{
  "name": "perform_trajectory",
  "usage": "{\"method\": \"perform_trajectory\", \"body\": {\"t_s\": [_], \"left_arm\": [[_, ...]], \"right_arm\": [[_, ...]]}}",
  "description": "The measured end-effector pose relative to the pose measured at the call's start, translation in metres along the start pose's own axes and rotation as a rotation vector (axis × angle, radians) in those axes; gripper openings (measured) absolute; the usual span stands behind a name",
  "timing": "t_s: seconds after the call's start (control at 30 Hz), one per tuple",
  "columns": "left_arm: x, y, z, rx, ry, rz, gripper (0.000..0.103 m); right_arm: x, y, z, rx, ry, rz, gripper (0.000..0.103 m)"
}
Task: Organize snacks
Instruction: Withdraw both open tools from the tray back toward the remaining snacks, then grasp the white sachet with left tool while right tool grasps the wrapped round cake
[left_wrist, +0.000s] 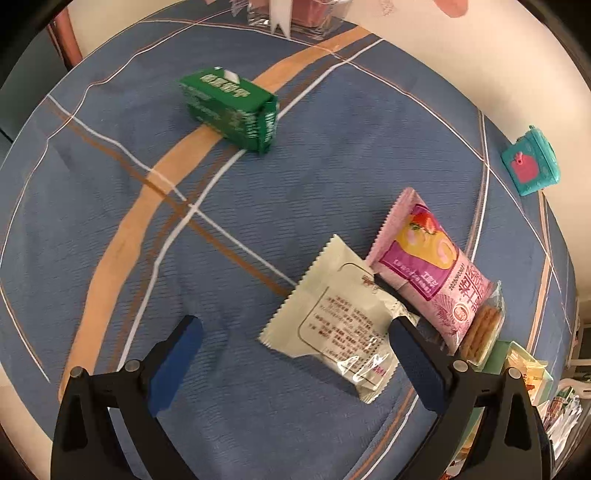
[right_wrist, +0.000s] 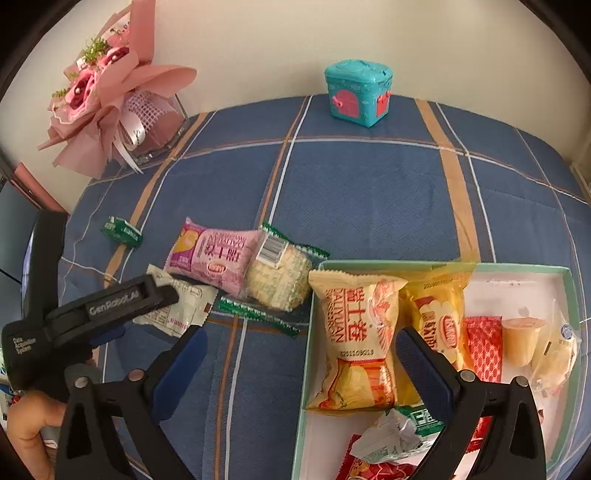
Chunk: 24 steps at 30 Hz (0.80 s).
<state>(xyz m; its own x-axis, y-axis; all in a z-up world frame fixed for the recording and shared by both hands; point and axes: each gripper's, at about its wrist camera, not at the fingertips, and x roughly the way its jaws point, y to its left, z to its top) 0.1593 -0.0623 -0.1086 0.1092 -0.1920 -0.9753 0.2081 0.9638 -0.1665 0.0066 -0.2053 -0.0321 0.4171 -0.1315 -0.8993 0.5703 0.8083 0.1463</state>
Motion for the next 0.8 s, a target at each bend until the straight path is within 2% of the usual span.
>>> {"method": "perform_trajectory", "body": {"t_s": [0.17,0.3,0.43,0.67,0.8], "left_arm": [[0.004,0.003,-0.002,0.020,0.027,-0.041,0.101],[0.011,-0.004,-0.001,0.033,0.061,-0.055,0.101],[0.010,-0.005,0.005,-0.004,0.066,-0.085,0.101],[0.008,0.005,0.011,-0.022,0.073,-0.106,0.101],[0.011,-0.013,0.012,-0.020,0.072,-0.111,0.101]], "right_arm": [[0.000,0.002,0.014,-0.083,-0.018,-0.010,0.103],[0.016,0.014,0.024,-0.248,0.018,-0.057,0.103],[0.032,0.033,0.030,-0.422,0.051,-0.114,0.102],[0.057,0.063,0.032,-0.650,0.115,-0.112,0.102],[0.069,0.070,0.029,-0.739,0.136,-0.139,0.100]]}}
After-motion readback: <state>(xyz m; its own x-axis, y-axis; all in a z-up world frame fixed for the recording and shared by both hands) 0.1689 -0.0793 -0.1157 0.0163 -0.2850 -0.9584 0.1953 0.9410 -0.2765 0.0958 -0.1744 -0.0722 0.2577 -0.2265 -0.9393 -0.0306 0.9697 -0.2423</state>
